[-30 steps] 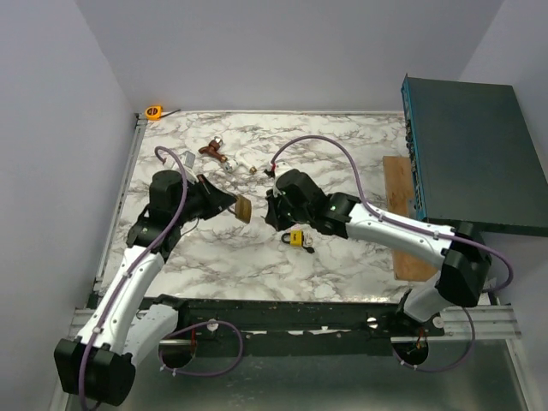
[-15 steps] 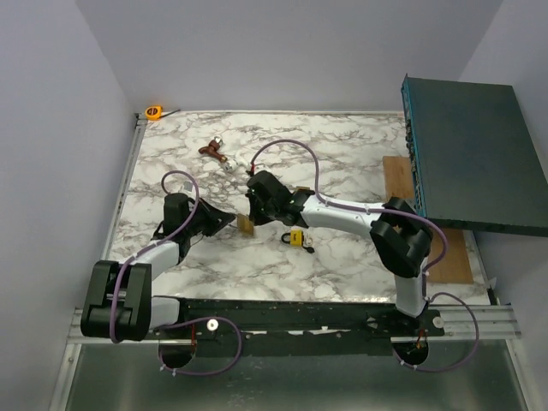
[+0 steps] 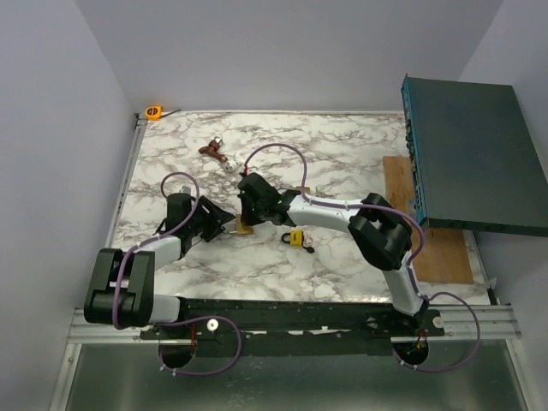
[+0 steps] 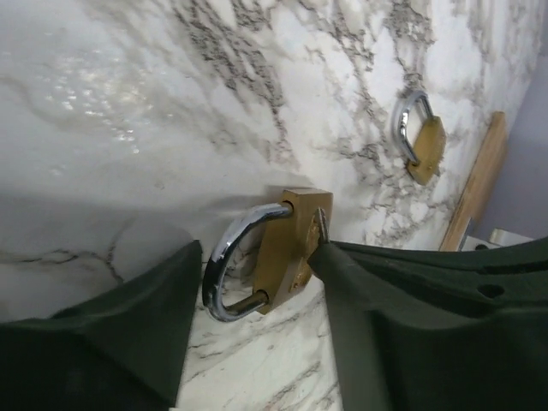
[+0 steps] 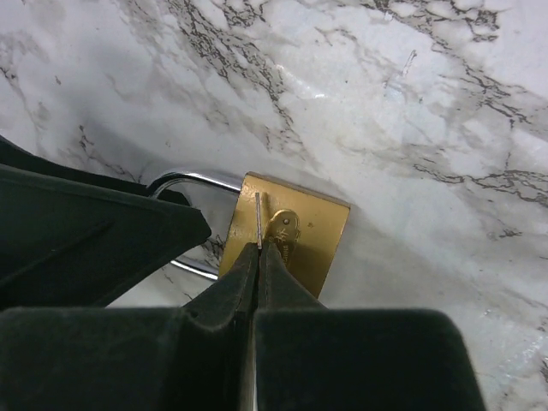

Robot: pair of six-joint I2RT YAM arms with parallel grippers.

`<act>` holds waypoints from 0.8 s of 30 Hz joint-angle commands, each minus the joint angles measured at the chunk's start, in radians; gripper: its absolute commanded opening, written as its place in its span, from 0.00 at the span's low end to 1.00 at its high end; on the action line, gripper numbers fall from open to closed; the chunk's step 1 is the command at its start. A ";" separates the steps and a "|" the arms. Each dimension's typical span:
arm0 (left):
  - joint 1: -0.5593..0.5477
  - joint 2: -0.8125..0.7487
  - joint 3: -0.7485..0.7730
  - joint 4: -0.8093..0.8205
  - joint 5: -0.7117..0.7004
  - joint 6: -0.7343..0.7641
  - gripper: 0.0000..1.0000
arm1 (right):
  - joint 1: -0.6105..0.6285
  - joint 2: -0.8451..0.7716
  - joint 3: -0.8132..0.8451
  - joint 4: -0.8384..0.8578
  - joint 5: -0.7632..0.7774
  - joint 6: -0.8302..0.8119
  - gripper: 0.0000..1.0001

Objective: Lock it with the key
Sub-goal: Place the lock at the center of the board, then place the key at the center of the board.

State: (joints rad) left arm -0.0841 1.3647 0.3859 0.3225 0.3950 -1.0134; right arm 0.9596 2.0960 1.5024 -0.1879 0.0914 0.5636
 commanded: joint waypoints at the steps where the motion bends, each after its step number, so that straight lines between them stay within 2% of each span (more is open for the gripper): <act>1: -0.014 -0.076 0.084 -0.213 -0.131 0.053 0.70 | 0.017 0.041 0.040 0.014 -0.010 0.033 0.01; 4: -0.014 -0.150 0.123 -0.320 -0.196 0.084 0.80 | 0.029 0.053 0.049 0.013 0.003 0.039 0.01; 9: -0.017 -0.262 0.187 -0.499 -0.301 0.106 0.88 | 0.045 0.064 0.072 0.000 0.026 0.045 0.01; 10: -0.022 -0.283 0.205 -0.529 -0.313 0.114 0.89 | 0.048 0.063 0.072 -0.003 0.033 0.047 0.04; 11: -0.029 -0.302 0.216 -0.546 -0.316 0.126 0.97 | 0.050 0.060 0.071 -0.002 0.042 0.047 0.07; 12: -0.037 -0.315 0.232 -0.569 -0.323 0.140 0.98 | 0.051 0.057 0.067 -0.002 0.046 0.048 0.12; 15: -0.056 -0.362 0.269 -0.627 -0.331 0.174 0.99 | 0.053 0.042 0.058 -0.002 0.052 0.048 0.35; 17: -0.075 -0.397 0.290 -0.652 -0.329 0.195 0.98 | 0.053 0.025 0.047 0.004 0.055 0.046 0.45; 24: -0.210 -0.501 0.416 -0.794 -0.380 0.309 0.98 | 0.053 -0.112 0.012 -0.015 0.103 0.047 0.65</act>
State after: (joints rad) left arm -0.2214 0.9382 0.7280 -0.3569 0.0746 -0.8021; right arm 1.0069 2.1155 1.5394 -0.1875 0.1291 0.6060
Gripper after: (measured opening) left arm 0.984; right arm 0.599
